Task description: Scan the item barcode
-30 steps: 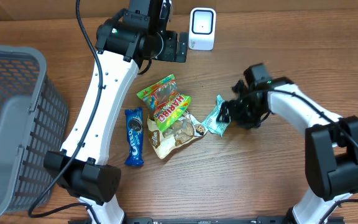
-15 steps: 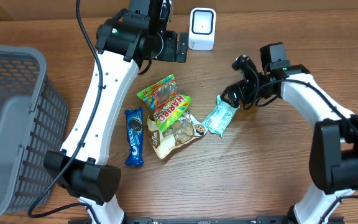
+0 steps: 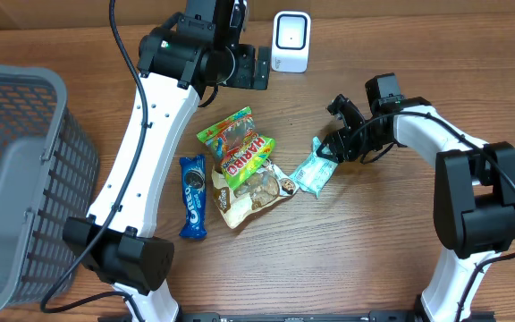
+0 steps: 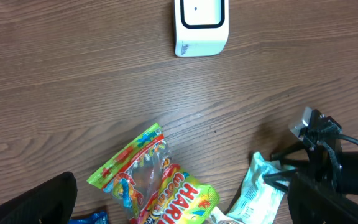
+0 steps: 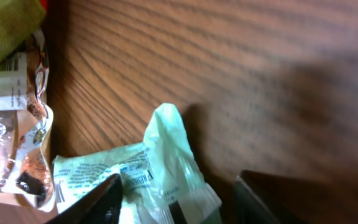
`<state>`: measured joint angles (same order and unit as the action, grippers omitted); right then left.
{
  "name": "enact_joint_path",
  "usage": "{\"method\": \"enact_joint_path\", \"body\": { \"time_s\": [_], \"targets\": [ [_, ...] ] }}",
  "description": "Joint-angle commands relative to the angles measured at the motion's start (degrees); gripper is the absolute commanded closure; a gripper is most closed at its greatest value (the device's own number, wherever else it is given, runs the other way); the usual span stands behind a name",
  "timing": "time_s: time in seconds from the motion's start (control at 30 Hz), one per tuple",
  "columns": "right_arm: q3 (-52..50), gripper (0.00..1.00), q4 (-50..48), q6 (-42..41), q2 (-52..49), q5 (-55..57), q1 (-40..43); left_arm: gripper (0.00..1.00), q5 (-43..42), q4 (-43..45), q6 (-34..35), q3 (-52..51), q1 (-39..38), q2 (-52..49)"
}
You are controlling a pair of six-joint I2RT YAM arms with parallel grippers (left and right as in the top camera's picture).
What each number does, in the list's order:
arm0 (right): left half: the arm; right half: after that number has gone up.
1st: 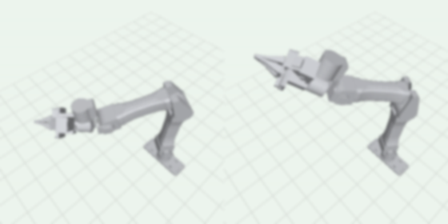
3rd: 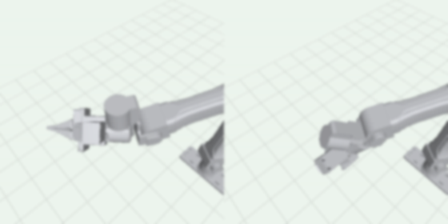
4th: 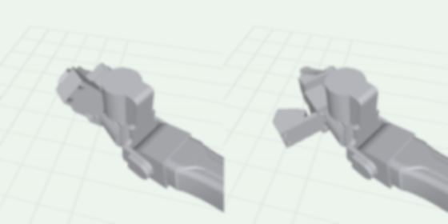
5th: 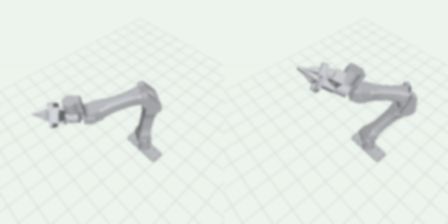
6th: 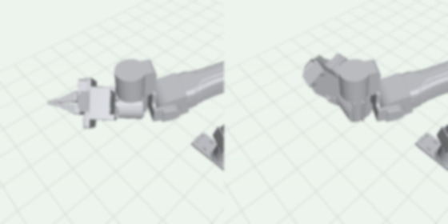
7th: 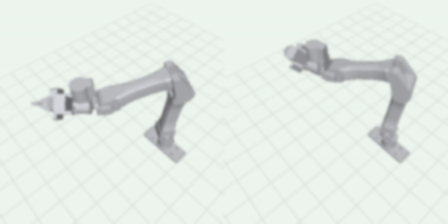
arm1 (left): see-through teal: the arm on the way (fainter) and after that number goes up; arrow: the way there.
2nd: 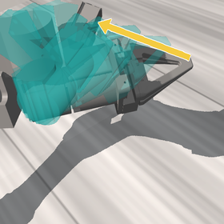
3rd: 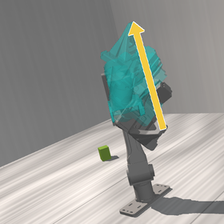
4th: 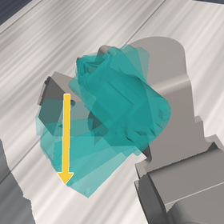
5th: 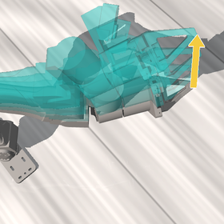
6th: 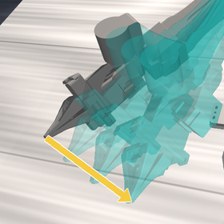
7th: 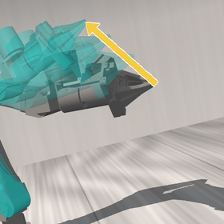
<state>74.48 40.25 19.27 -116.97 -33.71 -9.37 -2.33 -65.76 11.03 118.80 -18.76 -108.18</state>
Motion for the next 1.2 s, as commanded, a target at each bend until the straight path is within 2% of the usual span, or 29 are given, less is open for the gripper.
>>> {"method": "enact_joint_path", "body": {
  "time_s": [0.0,0.03,0.1,0.2,0.23,0.37,0.53,1.17],
  "targets": [
    [0.5,0.53,1.7,-5.7,-0.3,-0.3,0.1,0.0,-0.2,0.0,0.4,0.2,-0.4,-0.3],
    [0.5,0.57,2.3,-6.7,-0.3,-0.3,0.1,0.0,-0.2,0.0,0.4,0.2,-0.4,-0.3],
    [0.5,0.73,3.8,-8.6,-0.3,-0.3,0.1,0.0,-0.2,0.0,0.4,0.2,-0.4,-0.3],
    [0.5,0.86,5.3,-13.8,-0.3,-0.2,0.1,0.0,-0.2,0.0,0.4,0.2,-0.4,-0.3],
    [0.5,0.88,5.9,-15.4,-0.3,0.0,0.1,0.0,-0.2,0.0,0.4,0.2,-0.4,-0.3],
    [0.5,0.88,6.8,-24.7,-0.3,4.2,0.1,0.0,-0.2,0.0,0.4,0.2,-0.4,-0.3],
    [0.5,0.88,6.6,-29.7,-0.3,6.3,0.1,0.0,-0.2,0.0,0.4,0.2,-0.4,-0.3],
    [0.5,0.88,7.0,-31.3,-0.3,6.8,0.1,0.0,-0.2,0.0,0.4,0.2,-0.4,-0.3]
  ]
}}
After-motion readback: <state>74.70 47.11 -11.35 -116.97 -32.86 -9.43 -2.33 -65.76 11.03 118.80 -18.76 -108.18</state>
